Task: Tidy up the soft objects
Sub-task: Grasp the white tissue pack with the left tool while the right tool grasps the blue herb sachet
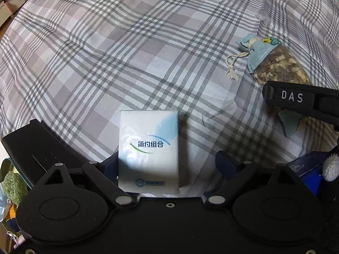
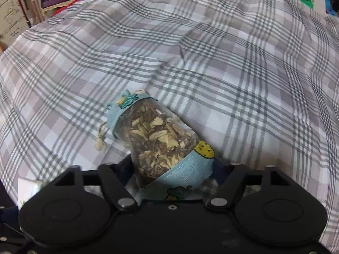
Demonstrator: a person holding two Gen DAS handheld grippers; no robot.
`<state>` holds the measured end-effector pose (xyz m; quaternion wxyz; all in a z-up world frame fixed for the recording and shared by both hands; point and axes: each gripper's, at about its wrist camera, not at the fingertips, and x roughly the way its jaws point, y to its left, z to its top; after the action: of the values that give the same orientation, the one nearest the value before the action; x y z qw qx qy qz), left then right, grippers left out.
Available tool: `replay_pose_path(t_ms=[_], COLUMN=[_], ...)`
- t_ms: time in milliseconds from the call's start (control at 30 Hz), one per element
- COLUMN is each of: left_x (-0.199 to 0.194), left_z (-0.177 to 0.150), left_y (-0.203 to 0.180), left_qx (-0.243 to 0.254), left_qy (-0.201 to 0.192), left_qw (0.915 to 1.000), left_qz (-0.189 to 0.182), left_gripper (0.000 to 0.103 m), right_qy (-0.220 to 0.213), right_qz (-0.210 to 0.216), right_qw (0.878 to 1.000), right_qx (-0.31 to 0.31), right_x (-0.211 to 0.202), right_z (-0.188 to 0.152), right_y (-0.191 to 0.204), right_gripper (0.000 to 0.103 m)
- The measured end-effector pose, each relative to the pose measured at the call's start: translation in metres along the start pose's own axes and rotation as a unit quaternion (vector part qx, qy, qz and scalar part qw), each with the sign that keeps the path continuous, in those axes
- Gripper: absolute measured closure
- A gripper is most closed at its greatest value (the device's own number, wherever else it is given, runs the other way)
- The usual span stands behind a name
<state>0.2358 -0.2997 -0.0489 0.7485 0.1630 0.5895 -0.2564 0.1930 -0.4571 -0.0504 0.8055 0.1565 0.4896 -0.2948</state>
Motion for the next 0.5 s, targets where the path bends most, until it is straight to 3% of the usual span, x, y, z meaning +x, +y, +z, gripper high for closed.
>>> replay_pose_path(t_ms=[100, 233, 500], left_x=[-0.002, -0.008, -0.012], left_z=[-0.001, 0.000, 0.002], left_y=[-0.001, -0.007, -0.019], left_qx=[0.002, 0.010, 0.016], left_qy=[-0.003, -0.008, -0.012], left_qw=[0.9999, 0.9998, 0.9996], left_qz=[-0.011, -0.017, -0.018], left_gripper=[0.030, 0.050, 0.052], right_qy=[-0.008, -0.010, -0.013], right_qz=[0.014, 0.030, 0.038], right_qw=[1.000, 0.999, 0.998], right_qx=[0.009, 0.029, 0.051], right_x=[-0.003, -0.005, -0.007], right_z=[0.000, 0.000, -0.002], right_y=[-0.003, -0.012, -0.021], right_gripper=[0.049, 0.052, 0.054])
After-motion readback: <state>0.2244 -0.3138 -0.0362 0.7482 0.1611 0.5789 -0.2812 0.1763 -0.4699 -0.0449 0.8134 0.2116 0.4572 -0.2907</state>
